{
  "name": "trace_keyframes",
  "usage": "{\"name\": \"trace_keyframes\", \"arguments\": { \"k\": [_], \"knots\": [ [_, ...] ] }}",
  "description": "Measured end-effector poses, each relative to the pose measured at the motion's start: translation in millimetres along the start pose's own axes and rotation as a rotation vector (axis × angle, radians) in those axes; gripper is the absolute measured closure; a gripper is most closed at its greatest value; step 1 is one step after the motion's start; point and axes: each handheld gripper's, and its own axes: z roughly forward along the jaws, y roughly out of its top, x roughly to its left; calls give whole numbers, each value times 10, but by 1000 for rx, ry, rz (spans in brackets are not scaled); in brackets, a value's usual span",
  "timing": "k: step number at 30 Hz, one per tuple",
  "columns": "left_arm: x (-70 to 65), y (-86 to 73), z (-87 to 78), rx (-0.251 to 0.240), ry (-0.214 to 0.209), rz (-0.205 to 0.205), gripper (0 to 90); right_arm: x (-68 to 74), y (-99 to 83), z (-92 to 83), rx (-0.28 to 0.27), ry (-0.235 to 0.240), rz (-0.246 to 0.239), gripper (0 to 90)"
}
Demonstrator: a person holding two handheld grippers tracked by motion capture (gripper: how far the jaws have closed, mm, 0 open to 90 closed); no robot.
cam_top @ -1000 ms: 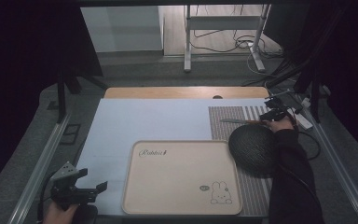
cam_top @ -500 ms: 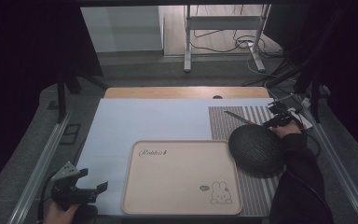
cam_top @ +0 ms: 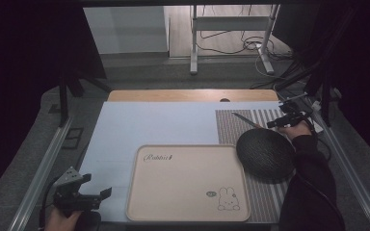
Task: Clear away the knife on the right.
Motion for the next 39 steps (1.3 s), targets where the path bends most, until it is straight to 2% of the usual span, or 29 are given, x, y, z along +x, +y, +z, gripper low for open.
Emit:
{"name": "trace_keyframes", "arguments": {
  "k": [1, 2, 3, 5, 8, 13, 17, 24, 26, 27, 31, 33, 37, 39],
  "knots": [
    [-1, 0, 0, 0, 0, 0, 18, 22, 14, 12, 0, -1, -7, 352],
    [-1, 0, 0, 0, 0, 0, 18, 22, 14, 12, 0, -1, -7, 352],
    [-1, 0, 1, 0, 0, 0, 18, 80, 48, 51, -10, -12, -15, 217],
    [0, 0, 1, 0, 0, 0, 18, 137, 76, 86, -1, -13, -28, 106],
    [2, -1, 0, 0, -1, -1, 18, 246, 124, 150, 17, -23, -48, 10],
    [2, -1, -1, 0, -1, -1, 18, 425, 196, 258, 47, -9, -71, 0],
    [5, -3, -1, 0, -1, -3, 18, 512, 254, 336, 53, -13, -82, 0],
    [4, -3, -2, 0, 0, -5, 19, 521, 280, 532, 108, -49, -79, 0],
    [6, -5, -3, -1, 0, -6, 19, 504, 272, 555, 119, -81, -95, 31],
    [6, -6, -4, -1, 0, -6, 19, 494, 274, 549, 118, -80, -96, 54],
    [5, -7, -6, -1, 0, -5, 20, 409, 257, 468, 95, -77, -105, 239],
    [3, -6, -4, -1, 1, -4, 21, 367, 238, 427, 78, -74, -106, 366],
    [4, -6, -3, 0, 2, -5, 21, 272, 201, 351, 64, -52, -118, 714],
    [3, -6, -3, 0, 2, -5, 21, 221, 178, 334, 55, -37, -116, 769]
  ]
}}
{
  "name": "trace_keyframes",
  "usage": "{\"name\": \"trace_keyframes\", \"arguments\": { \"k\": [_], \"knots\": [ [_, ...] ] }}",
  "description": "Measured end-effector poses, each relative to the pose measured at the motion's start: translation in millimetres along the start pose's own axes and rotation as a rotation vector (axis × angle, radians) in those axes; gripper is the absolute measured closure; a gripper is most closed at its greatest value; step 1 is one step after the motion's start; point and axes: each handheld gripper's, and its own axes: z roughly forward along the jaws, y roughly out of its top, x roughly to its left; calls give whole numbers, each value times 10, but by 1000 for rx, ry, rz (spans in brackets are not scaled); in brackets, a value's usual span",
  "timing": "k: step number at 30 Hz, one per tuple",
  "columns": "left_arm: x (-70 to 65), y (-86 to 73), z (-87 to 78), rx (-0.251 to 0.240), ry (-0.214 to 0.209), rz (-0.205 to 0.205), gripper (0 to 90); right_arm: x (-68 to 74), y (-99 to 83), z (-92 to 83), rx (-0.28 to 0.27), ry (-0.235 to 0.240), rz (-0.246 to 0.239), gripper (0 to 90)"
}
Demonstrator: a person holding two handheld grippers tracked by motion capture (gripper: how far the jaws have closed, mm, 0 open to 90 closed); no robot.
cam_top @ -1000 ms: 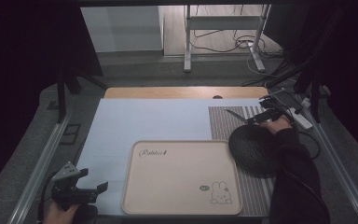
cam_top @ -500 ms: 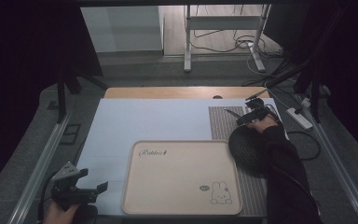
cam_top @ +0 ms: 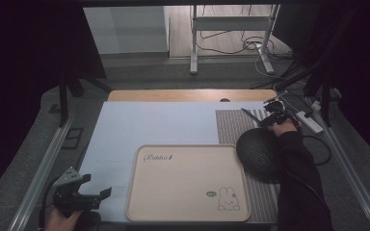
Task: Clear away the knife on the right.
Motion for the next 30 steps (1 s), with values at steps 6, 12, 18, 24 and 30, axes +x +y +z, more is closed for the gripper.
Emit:
{"name": "trace_keyframes", "arguments": {
  "k": [6, 12, 18, 24, 30],
  "knots": [
    [1, -1, -1, -1, 0, -1, 21, -74, -21, -18, -9, -4, -3, 774],
    [2, 0, 0, 0, 0, -1, 22, -215, -81, -88, -37, -27, 16, 774],
    [1, 0, -1, -1, 0, -1, 22, -347, -162, -169, -38, -48, 32, 774],
    [1, 0, -1, -2, 0, -1, 22, -390, -209, -325, -71, -37, 55, 774],
    [-4, 2, 0, 0, 2, 3, 22, -280, -217, -426, -87, -32, 22, 774]
  ]
}}
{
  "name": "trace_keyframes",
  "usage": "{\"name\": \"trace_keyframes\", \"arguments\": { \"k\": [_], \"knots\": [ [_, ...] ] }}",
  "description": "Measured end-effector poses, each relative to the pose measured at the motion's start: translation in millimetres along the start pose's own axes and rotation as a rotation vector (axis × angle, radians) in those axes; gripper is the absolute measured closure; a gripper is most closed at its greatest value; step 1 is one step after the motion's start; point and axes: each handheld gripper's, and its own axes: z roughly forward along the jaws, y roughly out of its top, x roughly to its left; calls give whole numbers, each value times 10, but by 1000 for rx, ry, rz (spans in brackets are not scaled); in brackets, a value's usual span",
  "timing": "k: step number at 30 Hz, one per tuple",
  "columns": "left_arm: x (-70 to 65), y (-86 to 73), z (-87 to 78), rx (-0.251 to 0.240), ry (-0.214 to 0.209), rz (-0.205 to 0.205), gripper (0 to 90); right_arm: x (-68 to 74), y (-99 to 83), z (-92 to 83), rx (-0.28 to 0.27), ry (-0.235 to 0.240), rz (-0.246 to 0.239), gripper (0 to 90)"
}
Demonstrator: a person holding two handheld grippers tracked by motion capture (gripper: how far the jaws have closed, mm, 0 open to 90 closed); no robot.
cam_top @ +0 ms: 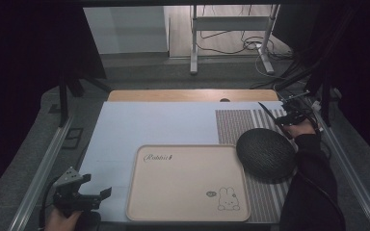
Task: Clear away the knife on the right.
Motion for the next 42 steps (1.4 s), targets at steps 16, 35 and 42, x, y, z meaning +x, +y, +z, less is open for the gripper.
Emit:
{"name": "trace_keyframes", "arguments": {
  "k": [16, 35, 42],
  "knots": [
    [-7, 1, 0, 1, 0, 7, 22, 455, -53, -150, -1, 81, -28, 774],
    [-4, 1, -5, -6, -3, 7, 22, 1110, -273, -230, 5, 169, -149, 774],
    [-1, 0, -7, -9, -4, 5, 21, 1393, -388, -286, 7, 208, -199, 774]
  ]
}}
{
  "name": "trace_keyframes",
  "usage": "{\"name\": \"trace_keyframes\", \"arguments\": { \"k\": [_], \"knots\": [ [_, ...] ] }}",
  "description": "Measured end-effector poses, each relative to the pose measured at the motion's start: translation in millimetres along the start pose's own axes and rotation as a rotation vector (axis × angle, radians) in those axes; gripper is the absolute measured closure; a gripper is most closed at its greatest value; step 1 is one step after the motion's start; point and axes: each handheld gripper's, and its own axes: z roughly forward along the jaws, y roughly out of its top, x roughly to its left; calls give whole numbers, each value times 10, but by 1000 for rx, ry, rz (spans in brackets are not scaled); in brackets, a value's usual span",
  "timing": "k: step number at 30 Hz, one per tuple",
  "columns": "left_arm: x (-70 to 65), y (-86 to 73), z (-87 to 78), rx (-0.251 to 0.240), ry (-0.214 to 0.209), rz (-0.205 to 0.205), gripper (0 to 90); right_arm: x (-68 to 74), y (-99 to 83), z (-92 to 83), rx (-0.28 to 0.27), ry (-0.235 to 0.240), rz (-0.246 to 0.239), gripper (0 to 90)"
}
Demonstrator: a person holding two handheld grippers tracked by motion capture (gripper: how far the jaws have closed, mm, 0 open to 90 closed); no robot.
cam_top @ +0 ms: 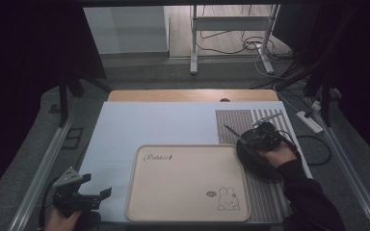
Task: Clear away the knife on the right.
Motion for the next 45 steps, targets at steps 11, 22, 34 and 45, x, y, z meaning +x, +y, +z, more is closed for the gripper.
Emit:
{"name": "trace_keyframes", "arguments": {
  "k": [11, 22, 34, 45],
  "knots": [
    [1, 1, 0, 0, -1, -1, 21, 477, -132, -46, -2, 52, -52, 774],
    [2, 1, 0, 0, -1, -2, 21, 841, -243, -55, 9, 90, -95, 774],
    [1, 3, 2, 2, 0, -1, 21, 1168, -287, 90, 54, 126, -140, 773],
    [-3, 4, 5, 4, 1, 4, 21, 1273, -325, 249, 121, 135, -166, 767]
  ]
}}
